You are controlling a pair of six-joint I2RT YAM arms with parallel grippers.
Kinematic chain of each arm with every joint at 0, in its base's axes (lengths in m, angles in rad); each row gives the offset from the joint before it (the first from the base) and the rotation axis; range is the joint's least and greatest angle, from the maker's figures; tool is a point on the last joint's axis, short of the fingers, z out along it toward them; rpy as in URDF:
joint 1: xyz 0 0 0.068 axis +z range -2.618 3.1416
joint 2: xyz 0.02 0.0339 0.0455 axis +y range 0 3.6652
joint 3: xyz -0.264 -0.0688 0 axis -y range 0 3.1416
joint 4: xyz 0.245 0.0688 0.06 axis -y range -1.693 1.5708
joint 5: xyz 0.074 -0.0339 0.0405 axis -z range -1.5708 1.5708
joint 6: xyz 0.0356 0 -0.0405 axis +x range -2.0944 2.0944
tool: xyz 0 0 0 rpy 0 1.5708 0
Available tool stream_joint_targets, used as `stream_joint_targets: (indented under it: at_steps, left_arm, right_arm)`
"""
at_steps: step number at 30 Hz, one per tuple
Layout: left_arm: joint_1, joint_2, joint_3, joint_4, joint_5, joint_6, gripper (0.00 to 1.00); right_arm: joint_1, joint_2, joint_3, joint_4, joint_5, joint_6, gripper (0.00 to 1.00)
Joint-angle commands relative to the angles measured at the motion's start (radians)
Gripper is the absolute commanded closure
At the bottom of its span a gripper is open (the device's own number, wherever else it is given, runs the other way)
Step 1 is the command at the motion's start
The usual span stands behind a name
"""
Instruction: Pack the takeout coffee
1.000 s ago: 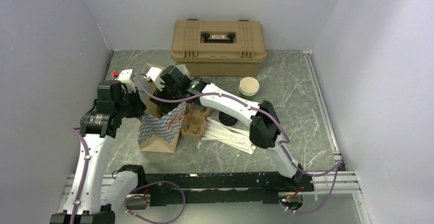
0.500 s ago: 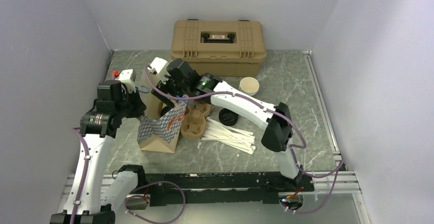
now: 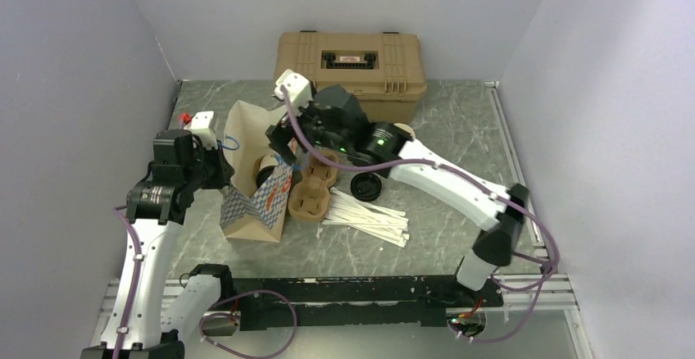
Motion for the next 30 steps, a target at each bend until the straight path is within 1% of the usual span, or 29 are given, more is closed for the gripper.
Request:
stream_joint_targets:
  at_steps: [1,5,9,15,24,30]
  left_arm:
    - [-0.004,-0.019,0.054,0.082,0.0,0.032,1.0]
    - [-0.004,0.002,0.08,0.107,0.009,0.06,1.0]
    - [-0.004,0.008,0.104,0.127,-0.006,0.074,1.0]
    - [-0.003,-0.006,0.116,0.169,-0.006,0.086,1.0]
    - [-0.003,-0.083,0.024,0.303,0.016,0.115,1.0]
    - [-0.003,-0.085,0.015,0.297,0.01,0.137,1.0]
  right_arm:
    - [0.001,-0.209,-0.126,0.175,-0.008,0.052,0.0]
    - [0.001,-0.375,-0.297,0.331,0.027,0.096,0.0]
    - [0.001,-0.47,-0.401,0.37,0.057,0.119,0.0]
    - [0.001,-0.582,-0.515,0.367,0.143,0.139,0.0]
    - [0.001,-0.722,-0.677,0.326,0.213,0.135,0.0]
    - [0.001,-0.808,-0.77,0.275,0.239,0.147,0.0]
